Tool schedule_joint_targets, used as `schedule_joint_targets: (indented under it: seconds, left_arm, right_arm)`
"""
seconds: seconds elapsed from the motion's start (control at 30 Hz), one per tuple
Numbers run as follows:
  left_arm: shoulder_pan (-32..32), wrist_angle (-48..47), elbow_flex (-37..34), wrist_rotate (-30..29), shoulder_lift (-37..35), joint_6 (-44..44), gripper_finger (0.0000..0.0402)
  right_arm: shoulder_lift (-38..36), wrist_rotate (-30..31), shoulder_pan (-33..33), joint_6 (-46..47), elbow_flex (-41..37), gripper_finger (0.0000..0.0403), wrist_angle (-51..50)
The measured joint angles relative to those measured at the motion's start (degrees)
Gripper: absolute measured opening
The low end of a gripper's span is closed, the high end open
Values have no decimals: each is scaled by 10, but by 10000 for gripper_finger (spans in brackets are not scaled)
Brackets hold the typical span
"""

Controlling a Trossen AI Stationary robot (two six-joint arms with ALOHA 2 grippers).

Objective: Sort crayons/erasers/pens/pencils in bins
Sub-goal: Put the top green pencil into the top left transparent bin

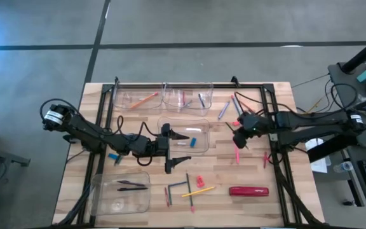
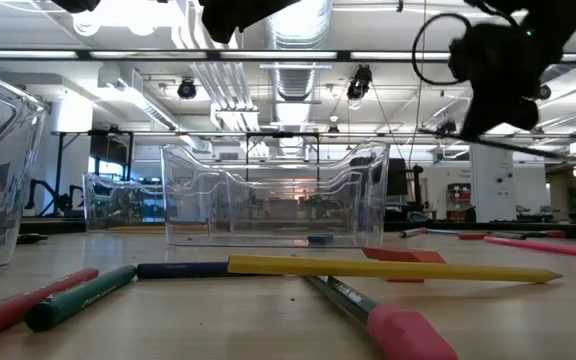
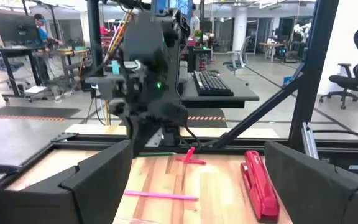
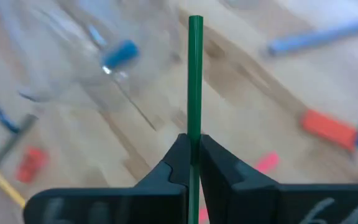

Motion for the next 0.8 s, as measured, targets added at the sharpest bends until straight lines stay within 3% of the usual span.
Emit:
schedule_joint_targets:
  seconds: [0.23, 0.43, 0.6, 0.8]
  left_arm:
    - [1, -2, 0, 0, 0, -6, 348]
    - [20, 3, 0, 0, 11, -91, 348]
    - [50, 15, 12, -9, 62, -158, 348]
    - [78, 113, 27, -10, 124, -183, 348]
  right_arm:
    - [0, -49, 0, -78, -1, 12, 146]
    - [0, -83, 9, -146, -25, 12, 323]
    - [0, -88, 22, -183, -47, 12, 436]
    - [0, -88, 39, -196, -84, 12, 514]
